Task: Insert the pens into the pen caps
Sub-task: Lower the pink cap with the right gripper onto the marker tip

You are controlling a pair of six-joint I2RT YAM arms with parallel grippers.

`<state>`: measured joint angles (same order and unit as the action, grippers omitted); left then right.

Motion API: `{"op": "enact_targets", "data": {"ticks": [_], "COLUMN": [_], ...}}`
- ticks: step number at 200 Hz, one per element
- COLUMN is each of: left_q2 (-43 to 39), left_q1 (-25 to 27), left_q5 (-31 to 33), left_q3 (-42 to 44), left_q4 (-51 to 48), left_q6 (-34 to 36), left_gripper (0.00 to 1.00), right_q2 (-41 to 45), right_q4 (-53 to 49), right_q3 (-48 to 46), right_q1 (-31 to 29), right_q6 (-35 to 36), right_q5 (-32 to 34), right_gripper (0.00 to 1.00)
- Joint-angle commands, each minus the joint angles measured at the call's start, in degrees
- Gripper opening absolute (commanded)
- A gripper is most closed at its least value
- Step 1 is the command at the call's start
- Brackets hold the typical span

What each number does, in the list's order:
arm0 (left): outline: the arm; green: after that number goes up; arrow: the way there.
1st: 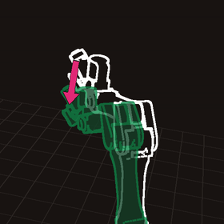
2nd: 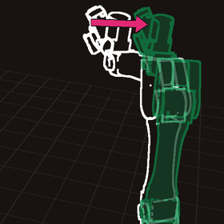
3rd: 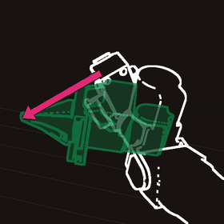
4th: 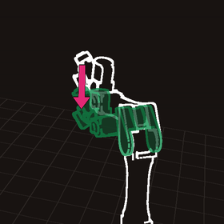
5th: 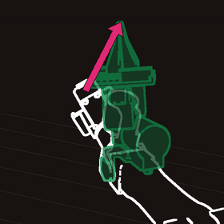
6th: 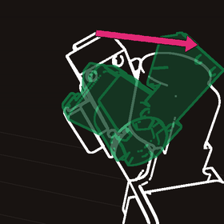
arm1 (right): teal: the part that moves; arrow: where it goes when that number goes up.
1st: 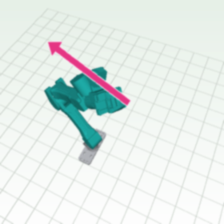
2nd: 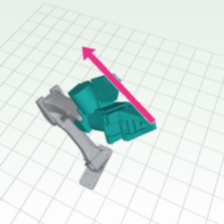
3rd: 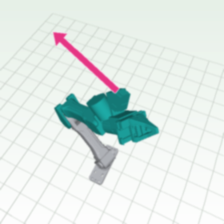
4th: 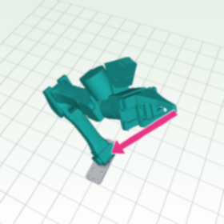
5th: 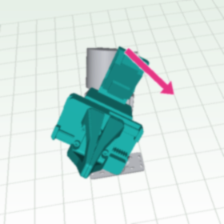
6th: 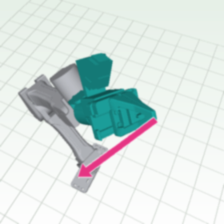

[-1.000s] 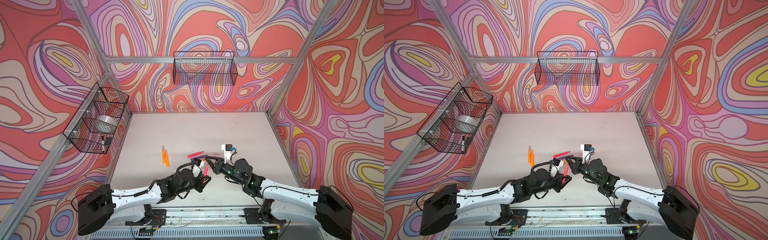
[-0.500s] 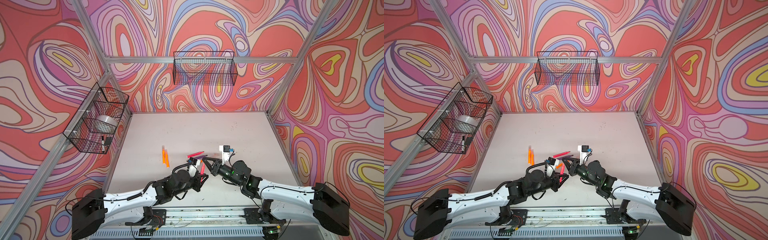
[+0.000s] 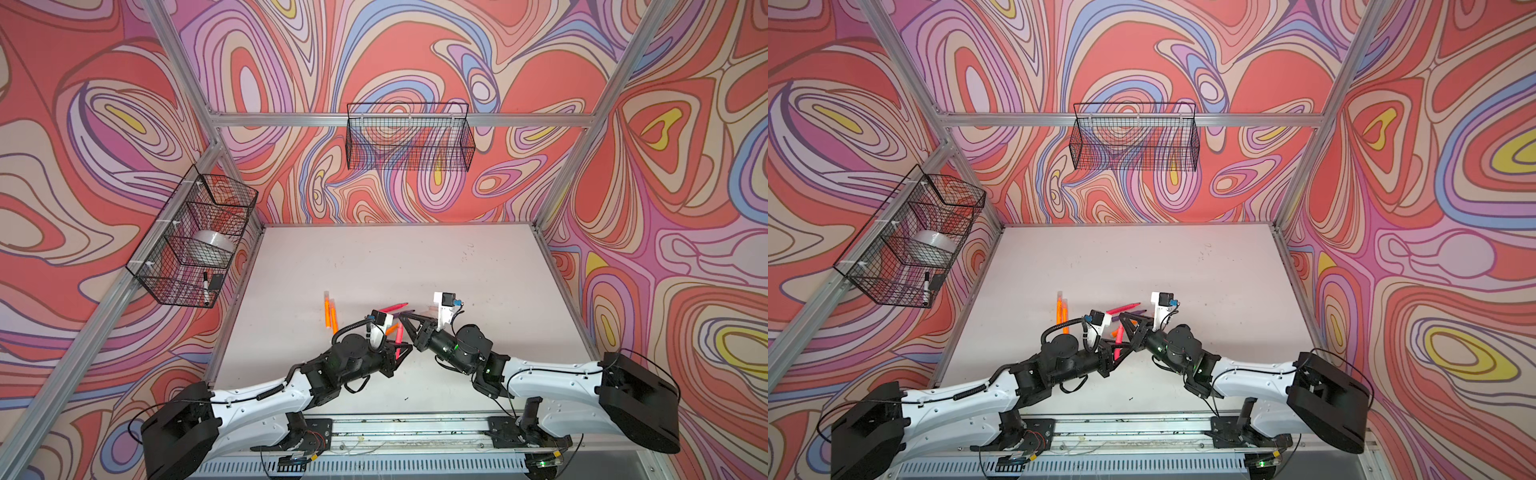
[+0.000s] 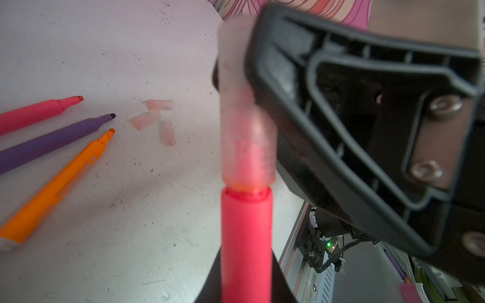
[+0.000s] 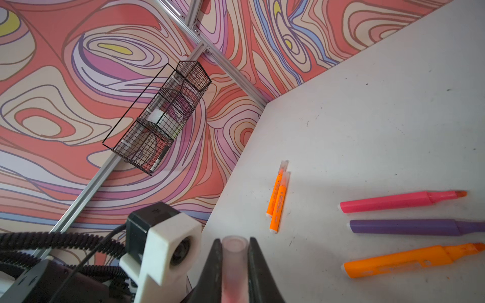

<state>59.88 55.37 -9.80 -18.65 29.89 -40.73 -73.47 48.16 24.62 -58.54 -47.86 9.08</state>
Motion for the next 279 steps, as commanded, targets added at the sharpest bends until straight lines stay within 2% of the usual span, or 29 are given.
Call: {"op": "enact_targets", "data": {"ticks": [1, 21, 67, 106, 157, 170, 206, 227, 250, 279], "left_q2": [-0.12, -0.02, 2.45, 2.39, -0.59, -0.87, -1.26, -1.48, -1.66, -1.7], "left_q1": [-0.71, -0.71, -0.62, 0.12, 0.09, 0.13, 0.11, 0.12, 0.17, 0.24], "left_q5": [-4.44, -3.45, 4.52, 6.72, 7.07, 6.61, 5.6, 4.98, 4.04, 3.51], "left_q3": [-2.67, -5.02, -9.65, -10.34, -10.16, -10.0, -9.38, -9.08, -8.64, -8.06], "left_q4": [9.65, 4.07, -7.23, -10.01, -10.02, -9.63, -8.94, -8.68, -8.12, -7.57], "left_q6": [2.05, 4.82, 12.18, 16.11, 16.39, 16.4, 16.51, 16.63, 16.98, 17.39], "left_gripper": [0.0, 0.0, 0.0, 0.0, 0.0, 0.0, 0.0, 0.0, 0.0, 0.0], "right_q2": [-2.46, -3.12, -3.86, -4.48, -3.58, -3.3, 0.12, 3.1, 6.81, 10.97], "right_q4": [-4.98, -7.24, -13.31, -14.68, -13.0, -12.37, -13.67, -15.38, -16.62, -20.16], "right_q3": [1.08, 2.75, 6.02, 6.94, 6.02, 5.8, 5.13, 4.56, 3.01, 3.05], "right_q1": [-2.19, -2.24, -2.27, -2.28, -2.36, -2.36, -2.41, -2.36, -2.41, -2.41], "right_q6": [0.72, 0.57, 0.57, 0.83, 1.06, 1.35, 2.23, 3.09, 3.64, 5.01], "right_q5": [-4.53, -4.45, -3.64, -3.15, -3.38, -3.63, -2.83, -1.76, 0.39, 1.79], "right_gripper": [0.0, 0.0, 0.0, 0.0, 0.0, 0.14, 0.39, 0.59, 0.68, 0.73]}}
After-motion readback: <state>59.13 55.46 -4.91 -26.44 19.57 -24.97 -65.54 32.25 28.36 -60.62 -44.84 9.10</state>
